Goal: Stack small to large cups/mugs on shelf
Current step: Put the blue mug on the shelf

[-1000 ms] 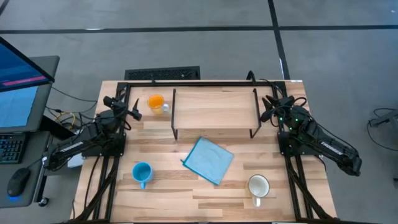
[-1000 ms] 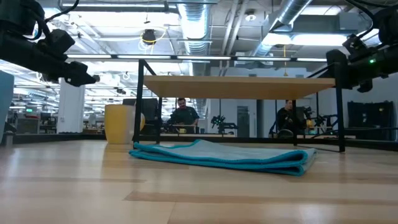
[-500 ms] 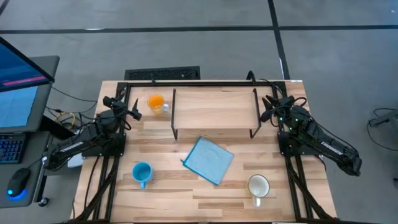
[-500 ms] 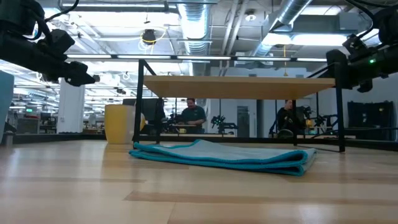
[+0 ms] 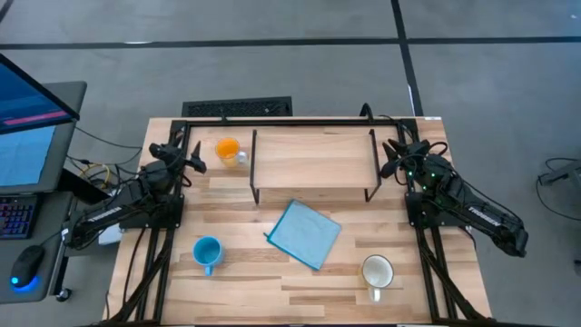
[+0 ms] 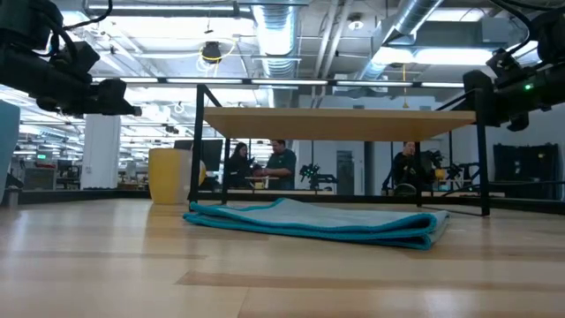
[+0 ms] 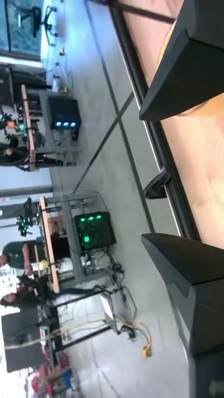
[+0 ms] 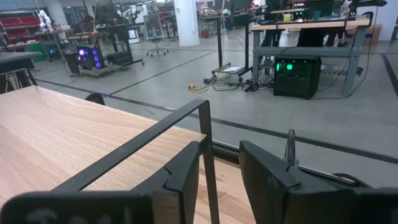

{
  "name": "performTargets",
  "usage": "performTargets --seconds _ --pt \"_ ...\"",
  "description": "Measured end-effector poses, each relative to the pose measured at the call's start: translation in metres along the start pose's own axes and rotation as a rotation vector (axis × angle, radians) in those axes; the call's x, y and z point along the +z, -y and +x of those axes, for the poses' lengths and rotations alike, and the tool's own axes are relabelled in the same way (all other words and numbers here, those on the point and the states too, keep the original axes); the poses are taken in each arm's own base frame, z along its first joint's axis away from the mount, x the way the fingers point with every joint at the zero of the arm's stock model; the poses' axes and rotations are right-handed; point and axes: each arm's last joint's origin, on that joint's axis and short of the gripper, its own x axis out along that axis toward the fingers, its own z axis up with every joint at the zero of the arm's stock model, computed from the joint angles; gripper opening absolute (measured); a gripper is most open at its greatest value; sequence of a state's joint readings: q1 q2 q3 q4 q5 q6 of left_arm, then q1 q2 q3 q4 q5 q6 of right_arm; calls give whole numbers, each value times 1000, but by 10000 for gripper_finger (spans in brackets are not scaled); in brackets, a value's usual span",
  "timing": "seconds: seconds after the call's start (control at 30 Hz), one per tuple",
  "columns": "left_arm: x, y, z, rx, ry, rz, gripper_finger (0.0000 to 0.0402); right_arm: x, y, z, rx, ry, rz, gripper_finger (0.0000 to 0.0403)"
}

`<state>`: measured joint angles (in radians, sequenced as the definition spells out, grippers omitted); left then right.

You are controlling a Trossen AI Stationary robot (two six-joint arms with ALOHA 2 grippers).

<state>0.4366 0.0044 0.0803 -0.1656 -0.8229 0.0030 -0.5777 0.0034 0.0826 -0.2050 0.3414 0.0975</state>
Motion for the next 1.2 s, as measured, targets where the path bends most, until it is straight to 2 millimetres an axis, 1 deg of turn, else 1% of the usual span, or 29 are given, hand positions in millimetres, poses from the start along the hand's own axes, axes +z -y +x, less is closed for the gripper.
performTargets --seconds 0.1,0.17,0.43,0.67,0.73,0.9,1.0,1.1,1.2 --pt "0 0 0 -2 0 -11 302 0 0 0 0 0 0 137" --pt "0 1 0 -39 0 -27 302 0 0 0 0 0 0 137" --pt "2 10 -1 -340 8 -140 302 0 0 0 1 0 0 138" --pt "21 20 2 -502 149 -169 302 0 0 0 -2 1 0 137" --pt "26 23 4 -519 154 -148 302 0 0 0 -3 2 0 137" --pt "45 34 13 -577 72 -45 302 0 0 0 -3 2 1 138" --pt "60 42 20 -576 -11 63 301 0 0 0 -3 2 1 138" --pt "77 49 27 -561 -104 213 301 0 0 0 -3 2 1 138" --pt "99 51 32 -509 -198 328 302 0 0 0 -3 3 1 136"
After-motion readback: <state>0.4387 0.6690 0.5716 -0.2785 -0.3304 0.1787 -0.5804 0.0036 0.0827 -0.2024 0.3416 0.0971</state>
